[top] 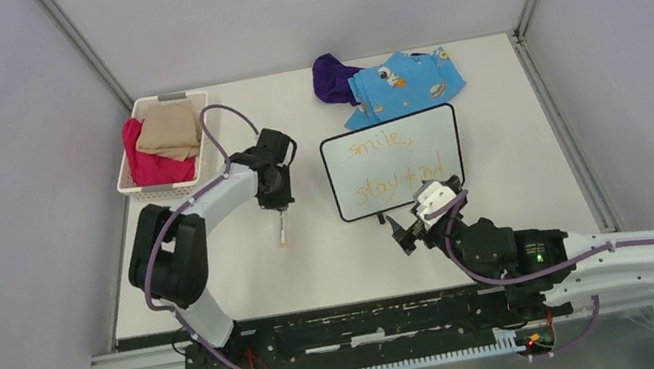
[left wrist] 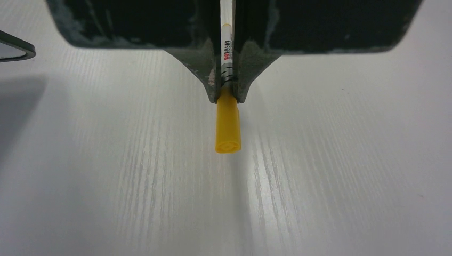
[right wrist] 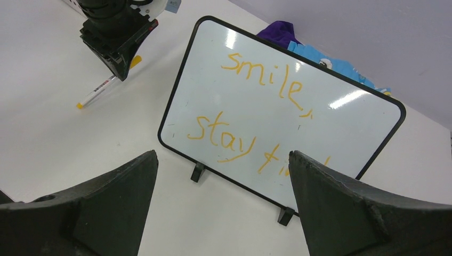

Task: Write a sentence on the whiteboard
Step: Place the whiteboard marker at the center of the board.

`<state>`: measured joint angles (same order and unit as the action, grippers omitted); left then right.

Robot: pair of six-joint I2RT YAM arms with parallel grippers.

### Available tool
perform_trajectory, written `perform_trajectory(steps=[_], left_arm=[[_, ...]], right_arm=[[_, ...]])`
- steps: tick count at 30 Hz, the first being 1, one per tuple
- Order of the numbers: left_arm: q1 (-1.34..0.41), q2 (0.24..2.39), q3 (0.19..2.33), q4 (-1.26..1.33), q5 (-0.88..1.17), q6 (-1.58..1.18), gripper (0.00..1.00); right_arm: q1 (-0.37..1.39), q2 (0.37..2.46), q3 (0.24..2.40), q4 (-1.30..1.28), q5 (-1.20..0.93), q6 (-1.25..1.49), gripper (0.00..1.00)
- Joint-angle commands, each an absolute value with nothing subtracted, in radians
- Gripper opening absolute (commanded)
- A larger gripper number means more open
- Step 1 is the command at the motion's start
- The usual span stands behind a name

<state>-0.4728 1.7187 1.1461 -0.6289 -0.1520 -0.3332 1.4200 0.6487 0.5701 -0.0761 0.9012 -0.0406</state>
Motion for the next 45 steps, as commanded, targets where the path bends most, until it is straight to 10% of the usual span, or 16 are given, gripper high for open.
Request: perform_trajectory(steps=[1, 45], left_arm=[[-0.462, 1.730, 1.129, -0.554, -0.119, -0.345, 0.02], [-0.439, 1.784, 1.046, -0.462, -0.089, -0.347, 0.32]], right_arm=[[1.423, 0.633, 0.565, -0.035, 0.952, -0.051, 0.98], [1.423, 0.636, 0.555, -0.007, 0.976, -0.058, 0.98]])
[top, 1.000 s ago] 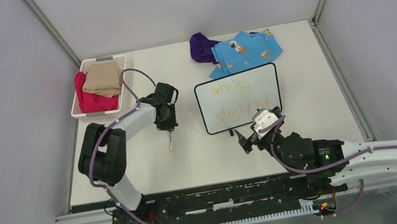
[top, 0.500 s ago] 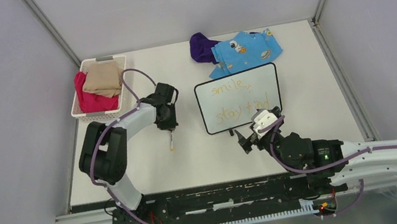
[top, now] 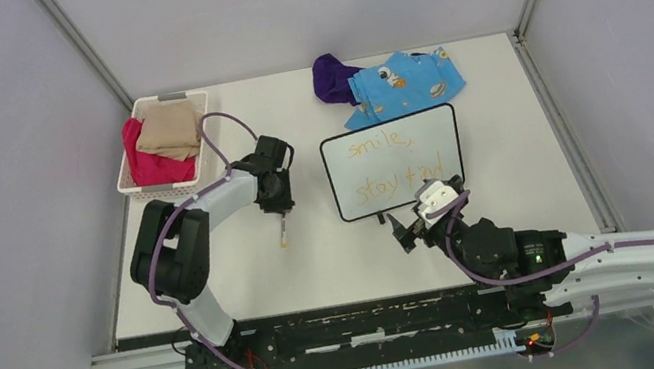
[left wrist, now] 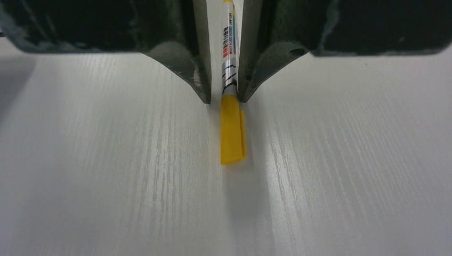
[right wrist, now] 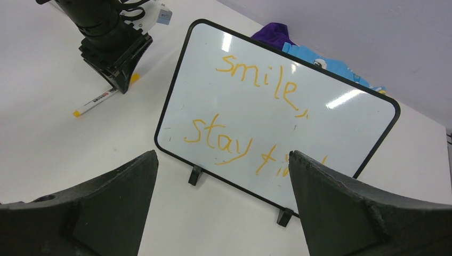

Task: Write a sentence on the whiteboard
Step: Place the whiteboard marker at the center of the board, then reset both arms

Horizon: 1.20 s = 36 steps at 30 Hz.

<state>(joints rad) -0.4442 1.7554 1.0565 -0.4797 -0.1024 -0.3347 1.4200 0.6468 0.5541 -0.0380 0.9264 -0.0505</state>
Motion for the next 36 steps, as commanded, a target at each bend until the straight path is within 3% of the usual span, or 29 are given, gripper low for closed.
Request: perform_trajectory(steps=[1, 7, 18, 24, 31, 32, 36], left_arm=[[-0.439, 1.783, 1.047, -0.462, -0.088, -0.346, 0.32], [-0.439, 1.736, 1.043, -0.448, -0.099, -0.345, 0.39], [-0.439, 1.405, 1.144, -0.465, -0.136, -0.367, 0.74], [-0.440, 1.301, 1.232, -0.449, -0.121, -0.327, 0.77], [-0.454, 1.159, 1.094, -0.121, -0.113, -0.347, 0.80], [-0.461, 1.151, 1.087, -0.088, -0.118, -0.344, 0.96], [-0.501, 1.176, 1.149, -0.055, -0.198, -0.290, 1.00]], right_arm=[[1.424, 0.636, 0.555, -0.007, 0.976, -0.058, 0.98], [1.423, 0.632, 0.560, -0.008, 0.965, -0.042, 0.98], [1.423, 0.624, 0.594, 0.055, 0.957, -0.080, 0.97], [1.423, 0.611, 0.586, 0.185, 1.035, -0.192, 0.98], [1.409, 0.627, 0.503, 0.538, 1.136, -0.417, 0.98], [1.394, 0.643, 0.513, 0.539, 1.135, -0.422, 0.98], [1.237, 0.714, 0.648, 0.276, 1.082, -0.222, 0.98]])
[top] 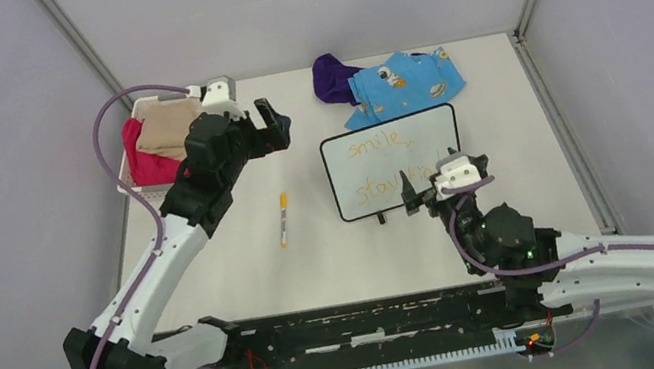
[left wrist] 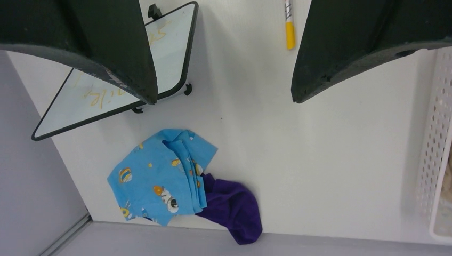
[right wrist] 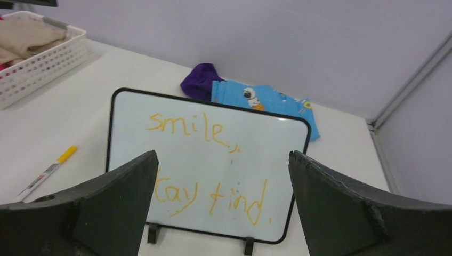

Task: Write a sentence on the whiteboard
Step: Reset both arms

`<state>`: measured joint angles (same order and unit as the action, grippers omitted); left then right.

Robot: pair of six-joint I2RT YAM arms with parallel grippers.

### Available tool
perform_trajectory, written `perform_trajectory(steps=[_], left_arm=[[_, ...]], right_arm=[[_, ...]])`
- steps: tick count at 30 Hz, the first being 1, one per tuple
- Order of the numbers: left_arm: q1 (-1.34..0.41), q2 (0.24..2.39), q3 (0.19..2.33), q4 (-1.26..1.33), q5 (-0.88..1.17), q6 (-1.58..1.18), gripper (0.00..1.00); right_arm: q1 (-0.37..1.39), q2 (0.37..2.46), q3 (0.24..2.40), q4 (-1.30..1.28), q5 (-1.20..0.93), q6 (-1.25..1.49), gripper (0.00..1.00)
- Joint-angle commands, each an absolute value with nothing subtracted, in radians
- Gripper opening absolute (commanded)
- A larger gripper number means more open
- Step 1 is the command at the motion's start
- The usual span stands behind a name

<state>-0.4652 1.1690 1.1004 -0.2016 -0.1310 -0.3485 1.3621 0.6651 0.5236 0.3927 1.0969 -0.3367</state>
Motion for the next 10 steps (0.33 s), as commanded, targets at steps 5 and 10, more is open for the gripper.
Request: perform_trajectory(steps=[5, 10], left_arm=[[-0.555, 1.179, 1.124, -0.015, -0.312, -0.262, 1.00], [-0.595, 1.157, 1.049, 0.029, -0.394, -0.275, 1.00]], right_arm=[[1.030, 0.689, 0.656, 0.161, 0.993, -0.020, 0.98], [1.011, 0.680, 0.648, 0.145, 1.013, -0.014, 0.98]])
